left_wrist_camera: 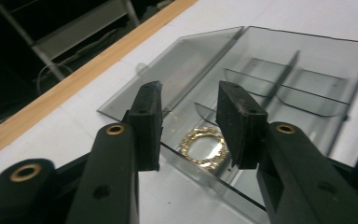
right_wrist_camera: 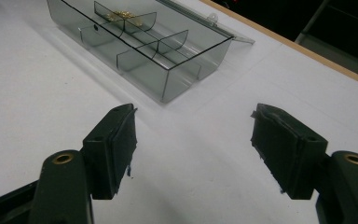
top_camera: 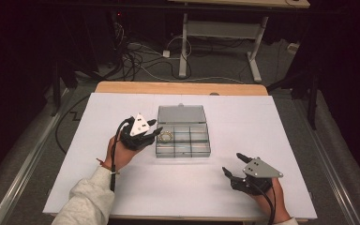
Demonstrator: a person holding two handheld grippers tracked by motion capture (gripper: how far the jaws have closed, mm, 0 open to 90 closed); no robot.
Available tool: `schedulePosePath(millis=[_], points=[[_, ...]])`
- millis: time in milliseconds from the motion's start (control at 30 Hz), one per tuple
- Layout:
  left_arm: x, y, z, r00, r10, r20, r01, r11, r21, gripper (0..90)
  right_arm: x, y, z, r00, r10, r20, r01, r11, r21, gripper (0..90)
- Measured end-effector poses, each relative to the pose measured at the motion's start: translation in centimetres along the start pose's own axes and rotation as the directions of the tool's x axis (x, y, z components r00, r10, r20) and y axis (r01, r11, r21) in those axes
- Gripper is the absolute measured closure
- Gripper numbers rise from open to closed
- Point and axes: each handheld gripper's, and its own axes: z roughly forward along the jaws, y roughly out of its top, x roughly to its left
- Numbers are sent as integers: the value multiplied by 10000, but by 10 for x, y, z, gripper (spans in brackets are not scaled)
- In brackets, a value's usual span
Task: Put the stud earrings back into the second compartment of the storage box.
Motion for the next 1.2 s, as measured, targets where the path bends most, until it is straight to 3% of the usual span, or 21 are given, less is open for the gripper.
schedulePosePath(millis=[33,200,367,600,700,767,833,967,1033,1100,1200], points=[[-7,-1,5,9956,-906,235,924,9918,-880,566,0,0,0,10000,-14,14,14,10000,-12,313],[-10,-4,-5,9939,-969,532,1019,9897,-1006,476,0,0,0,10000,22,76,-22,10000,-57,293],[-14,-12,-14,9983,-547,177,564,9920,-1130,338,-3,0,-4,9998,30,216,-23,9995,-312,288],[-13,-15,-31,9987,-492,122,504,9889,-1394,234,-3,0,-8,10000,-17,5,18,9970,-768,263],[-11,-18,-37,9993,-349,-92,332,9890,-1439,228,-3,0,-9,10000,-61,3,61,9968,-794,258],[-10,-20,-42,9995,-323,-19,316,9865,-1609,209,-3,0,-9,10000,-57,28,59,9967,-813,254],[-9,-21,-49,9986,-483,207,512,9824,-1794,196,-3,0,-9,10000,-63,34,66,9966,-817,253],[-6,-24,-63,9975,-673,218,704,9764,-2041,195,-4,0,-9,9999,-71,87,77,9967,-810,252],[-3,-27,-69,9976,-696,48,692,9773,-2003,195,-5,0,-9,9998,-58,165,71,9970,-772,252],[1,-31,-72,9975,-596,-378,516,9812,-1860,195,-5,0,-9,9997,-63,248,81,9973,-735,253],[4,-35,-81,9961,-690,-550,566,9776,-2025,195,-5,-1,-8,9986,-49,518,78,9984,-554,261]])
